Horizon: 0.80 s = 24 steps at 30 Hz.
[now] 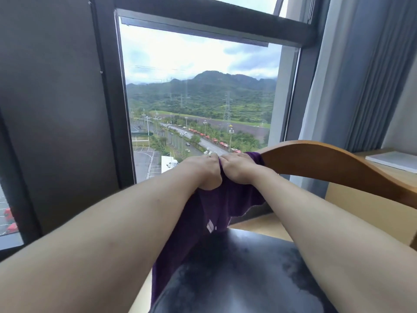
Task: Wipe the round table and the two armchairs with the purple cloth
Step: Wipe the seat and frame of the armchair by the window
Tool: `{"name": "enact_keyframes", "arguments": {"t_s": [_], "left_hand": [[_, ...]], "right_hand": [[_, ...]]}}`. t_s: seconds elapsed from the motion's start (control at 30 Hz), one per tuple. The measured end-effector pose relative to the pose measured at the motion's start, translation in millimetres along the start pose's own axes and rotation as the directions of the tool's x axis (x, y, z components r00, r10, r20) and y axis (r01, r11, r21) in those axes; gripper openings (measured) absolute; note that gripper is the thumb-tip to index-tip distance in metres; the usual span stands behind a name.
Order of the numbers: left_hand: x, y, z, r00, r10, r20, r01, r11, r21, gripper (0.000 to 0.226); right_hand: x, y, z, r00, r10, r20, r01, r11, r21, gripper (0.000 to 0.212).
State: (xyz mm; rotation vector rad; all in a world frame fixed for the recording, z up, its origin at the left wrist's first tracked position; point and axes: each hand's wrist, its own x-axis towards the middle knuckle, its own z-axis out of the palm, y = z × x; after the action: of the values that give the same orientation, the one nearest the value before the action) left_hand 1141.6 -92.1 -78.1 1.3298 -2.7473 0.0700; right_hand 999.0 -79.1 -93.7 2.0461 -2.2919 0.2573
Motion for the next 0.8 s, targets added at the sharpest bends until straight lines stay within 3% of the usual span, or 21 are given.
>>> {"name": "enact_keyframes", "arguments": {"t_s": [0.17,0.33,0.4,0.57,0.67,0.8], "left_hand": [[28.5,11.3,6.4,0.991,0.122,-0.062,-0.119,0.992,0.043,0.044],[60.0,27.0,11.6,0.985,0.158,-0.076,-0.157,0.987,0.02,0.061],[70.6,30.6,12.6,0.987,0.148,-0.06,-0.149,0.989,-0.008,0.047],[85.8,29.0,10.1,0.992,0.121,-0.023,-0.123,0.968,-0.22,0.038],[87.9,29.7,5.1,0.991,0.136,-0.006,-0.131,0.934,-0.334,0.049],[94.8,28.9,7.3,0.988,0.151,0.031,-0.129,0.921,-0.367,0.035]], "right_hand": [[-6.0,50.4,-23.7,0.999,0.039,-0.031,-0.044,0.98,-0.196,0.055],[-2.6,69.0,-26.5,0.995,0.055,-0.086,-0.078,0.951,-0.3,0.054],[1.7,70.7,-24.2,0.996,0.049,-0.081,-0.071,0.953,-0.295,0.053],[-0.5,98.3,-45.2,0.999,0.04,0.007,-0.036,0.954,-0.298,0.057],[-3.9,116.6,-51.8,0.996,0.086,-0.039,-0.094,0.931,-0.353,0.063],[-0.5,110.0,-49.9,0.991,0.109,-0.075,-0.128,0.933,-0.337,0.062]]}}
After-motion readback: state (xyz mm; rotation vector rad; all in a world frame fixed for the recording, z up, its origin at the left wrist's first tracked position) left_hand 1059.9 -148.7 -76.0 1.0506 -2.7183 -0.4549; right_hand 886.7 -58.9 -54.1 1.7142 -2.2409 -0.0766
